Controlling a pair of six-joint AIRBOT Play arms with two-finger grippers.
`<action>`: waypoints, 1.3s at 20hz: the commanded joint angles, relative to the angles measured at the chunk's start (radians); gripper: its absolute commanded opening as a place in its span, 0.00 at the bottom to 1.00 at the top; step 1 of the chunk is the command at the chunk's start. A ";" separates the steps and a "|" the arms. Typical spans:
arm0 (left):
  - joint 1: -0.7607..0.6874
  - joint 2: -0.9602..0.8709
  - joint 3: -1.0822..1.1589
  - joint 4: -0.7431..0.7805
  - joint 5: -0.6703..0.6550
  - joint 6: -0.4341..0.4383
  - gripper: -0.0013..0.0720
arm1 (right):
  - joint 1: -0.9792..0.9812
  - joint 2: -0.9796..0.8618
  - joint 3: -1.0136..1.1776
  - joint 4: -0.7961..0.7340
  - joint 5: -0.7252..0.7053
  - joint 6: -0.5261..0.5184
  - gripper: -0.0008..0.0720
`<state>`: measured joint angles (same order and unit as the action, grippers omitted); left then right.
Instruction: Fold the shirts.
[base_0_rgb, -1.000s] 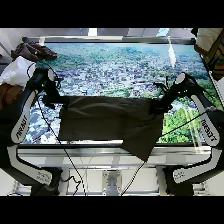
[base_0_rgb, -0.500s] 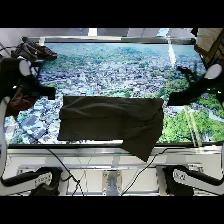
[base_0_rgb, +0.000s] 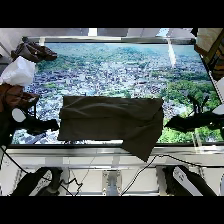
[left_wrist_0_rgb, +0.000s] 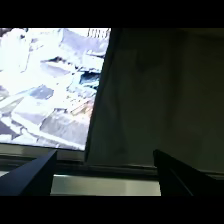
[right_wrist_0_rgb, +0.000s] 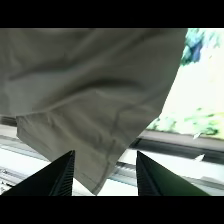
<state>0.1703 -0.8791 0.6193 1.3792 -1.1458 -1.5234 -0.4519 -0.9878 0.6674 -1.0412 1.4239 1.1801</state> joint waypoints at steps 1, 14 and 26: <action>0.011 0.023 -0.074 -0.111 0.130 0.005 0.97 | -0.014 0.014 -0.169 0.047 -0.063 -0.025 0.62; 0.010 0.023 -0.071 -0.156 0.081 0.005 0.97 | -0.014 -0.086 -0.277 0.088 -0.223 -0.005 0.61; 0.010 0.023 -0.071 -0.156 0.079 0.005 0.97 | -0.014 -0.119 -0.293 0.192 -0.258 -0.063 0.21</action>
<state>0.1802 -0.8566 0.5488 1.2240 -1.0672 -1.5185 -0.4660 -1.1057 0.3740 -0.8925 1.1473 1.1370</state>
